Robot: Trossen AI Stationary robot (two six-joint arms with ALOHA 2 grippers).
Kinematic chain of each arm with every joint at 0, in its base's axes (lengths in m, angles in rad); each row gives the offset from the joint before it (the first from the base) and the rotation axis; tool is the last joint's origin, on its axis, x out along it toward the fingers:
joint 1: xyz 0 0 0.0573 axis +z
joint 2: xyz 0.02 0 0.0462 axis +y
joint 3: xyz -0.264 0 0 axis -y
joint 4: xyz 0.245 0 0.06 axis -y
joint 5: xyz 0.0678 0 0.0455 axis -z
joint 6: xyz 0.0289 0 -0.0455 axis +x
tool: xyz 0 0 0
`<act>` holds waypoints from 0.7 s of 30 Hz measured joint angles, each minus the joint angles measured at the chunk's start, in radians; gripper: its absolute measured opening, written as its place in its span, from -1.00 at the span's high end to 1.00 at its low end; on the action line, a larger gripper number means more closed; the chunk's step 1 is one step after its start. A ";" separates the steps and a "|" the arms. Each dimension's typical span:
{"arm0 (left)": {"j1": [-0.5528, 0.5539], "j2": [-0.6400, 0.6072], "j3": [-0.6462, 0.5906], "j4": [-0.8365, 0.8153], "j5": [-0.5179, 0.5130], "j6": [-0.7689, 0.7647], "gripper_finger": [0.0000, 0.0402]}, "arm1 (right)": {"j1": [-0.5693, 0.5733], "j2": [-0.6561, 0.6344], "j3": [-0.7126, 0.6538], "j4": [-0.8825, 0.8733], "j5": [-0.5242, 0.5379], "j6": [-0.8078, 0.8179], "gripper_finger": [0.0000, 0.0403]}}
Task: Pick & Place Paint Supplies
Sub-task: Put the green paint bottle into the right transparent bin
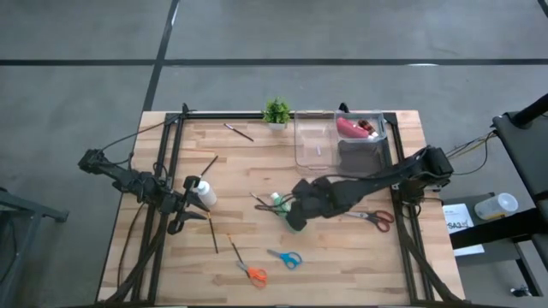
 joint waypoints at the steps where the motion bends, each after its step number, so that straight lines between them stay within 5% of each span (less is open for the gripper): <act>1: 0.000 0.000 0.000 0.000 0.000 0.000 0.41 | 0.007 0.009 0.000 0.003 0.000 0.013 -0.36; 21: 0.000 0.000 0.000 0.000 0.000 0.000 0.41 | 0.018 0.204 0.117 0.003 -0.181 0.008 -0.36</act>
